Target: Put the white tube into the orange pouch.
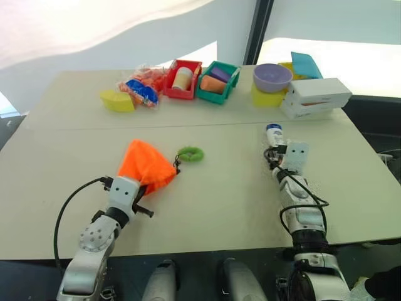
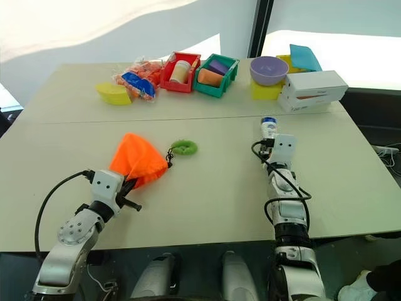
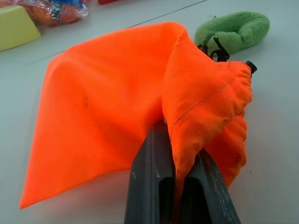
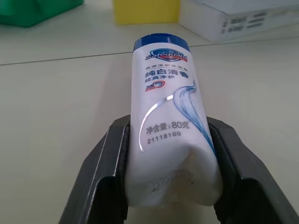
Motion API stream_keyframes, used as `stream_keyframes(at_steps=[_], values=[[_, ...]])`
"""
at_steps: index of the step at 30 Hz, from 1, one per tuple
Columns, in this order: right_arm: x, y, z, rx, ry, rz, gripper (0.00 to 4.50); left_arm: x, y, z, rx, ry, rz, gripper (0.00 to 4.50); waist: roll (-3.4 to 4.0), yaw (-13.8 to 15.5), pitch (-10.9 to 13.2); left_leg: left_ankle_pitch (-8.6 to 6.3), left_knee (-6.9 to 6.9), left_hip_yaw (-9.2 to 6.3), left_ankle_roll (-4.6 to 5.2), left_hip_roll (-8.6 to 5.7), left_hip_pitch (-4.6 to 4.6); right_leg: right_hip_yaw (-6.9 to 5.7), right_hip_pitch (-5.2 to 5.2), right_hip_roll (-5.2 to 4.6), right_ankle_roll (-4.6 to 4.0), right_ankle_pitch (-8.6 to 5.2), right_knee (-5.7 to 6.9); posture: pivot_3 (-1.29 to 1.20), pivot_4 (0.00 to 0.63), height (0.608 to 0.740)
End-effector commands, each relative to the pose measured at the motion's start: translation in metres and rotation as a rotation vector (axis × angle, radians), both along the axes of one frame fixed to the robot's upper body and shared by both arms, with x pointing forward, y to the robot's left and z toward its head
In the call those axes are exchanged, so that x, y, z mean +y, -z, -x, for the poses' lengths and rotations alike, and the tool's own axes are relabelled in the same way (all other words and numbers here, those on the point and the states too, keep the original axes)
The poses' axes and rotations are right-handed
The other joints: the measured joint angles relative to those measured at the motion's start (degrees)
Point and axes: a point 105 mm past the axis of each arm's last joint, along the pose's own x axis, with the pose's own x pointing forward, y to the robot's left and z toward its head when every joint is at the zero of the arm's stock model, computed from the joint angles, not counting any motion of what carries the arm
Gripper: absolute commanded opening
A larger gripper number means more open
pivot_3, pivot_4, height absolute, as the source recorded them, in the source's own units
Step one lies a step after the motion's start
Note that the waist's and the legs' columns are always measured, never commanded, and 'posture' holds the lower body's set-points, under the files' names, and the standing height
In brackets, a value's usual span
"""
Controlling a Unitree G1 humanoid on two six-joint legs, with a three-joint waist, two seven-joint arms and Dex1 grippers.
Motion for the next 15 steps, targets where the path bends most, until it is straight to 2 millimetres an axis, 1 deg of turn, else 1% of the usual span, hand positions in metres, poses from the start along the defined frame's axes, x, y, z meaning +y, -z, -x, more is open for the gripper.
stream_keyframes(at_steps=[1,2,4,6,8,12,15], values=[[0.083,-0.037,0.037,-0.112,-0.571,0.083,1.64,0.014,-0.02,0.0,-0.07,0.016,0.016,0.0,0.02,-0.16,0.01,0.0,-0.01,0.03,0.0,0.02,0.0,0.03,-0.02,0.02,0.0,0.0,0.01,0.0,0.15,0.74],[0.105,-0.034,0.057,-0.08,-0.759,0.097,1.64,0.021,-0.023,-0.001,-0.074,0.012,0.026,0.0,0.03,-0.14,0.02,0.0,-0.01,0.05,0.0,0.04,0.0,0.04,-0.04,0.04,0.0,0.0,0.02,0.0,0.15,0.74],[0.127,-0.031,0.083,-0.023,-0.967,0.1,1.64,0.028,-0.029,-0.001,-0.08,0.022,0.041,0.0,0.01,-0.1,0.01,-0.01,-0.01,0.04,0.01,0.13,0.02,0.03,-0.04,0.1,0.0,-0.01,0.03,0.0,0.15,0.74],[0.14,-0.03,0.093,0.021,-1.068,0.088,1.64,0.029,-0.033,0.0,-0.084,0.054,0.053,0.0,0.01,0.07,0.01,-0.01,0.01,0.03,0.0,0.22,0.02,-0.01,-0.04,0.14,0.07,-0.07,0.02,0.0,0.15,0.74],[0.151,-0.03,0.099,0.052,-1.14,0.078,1.64,0.03,-0.038,0.001,-0.081,0.074,0.078,0.0,0.0,0.21,0.02,-0.01,0.06,0.07,0.0,0.22,0.02,-0.01,-0.03,0.1,0.09,-0.09,0.02,0.0,0.15,0.74],[0.164,-0.027,0.107,0.096,-1.242,0.087,1.64,0.029,-0.043,0.002,-0.054,0.118,0.144,0.0,-0.04,0.39,0.02,-0.01,0.15,0.25,-0.01,0.22,-0.06,0.01,-0.05,-0.04,0.04,-0.05,-0.07,0.0,0.15,0.74],[0.171,-0.023,0.115,0.128,-1.315,0.096,1.64,0.03,-0.044,0.001,-0.01,0.148,0.196,0.0,-0.06,0.3,0.02,-0.01,0.14,0.38,-0.01,0.22,-0.09,0.05,-0.1,-0.04,-0.09,0.04,-0.09,0.0,0.15,0.74]])
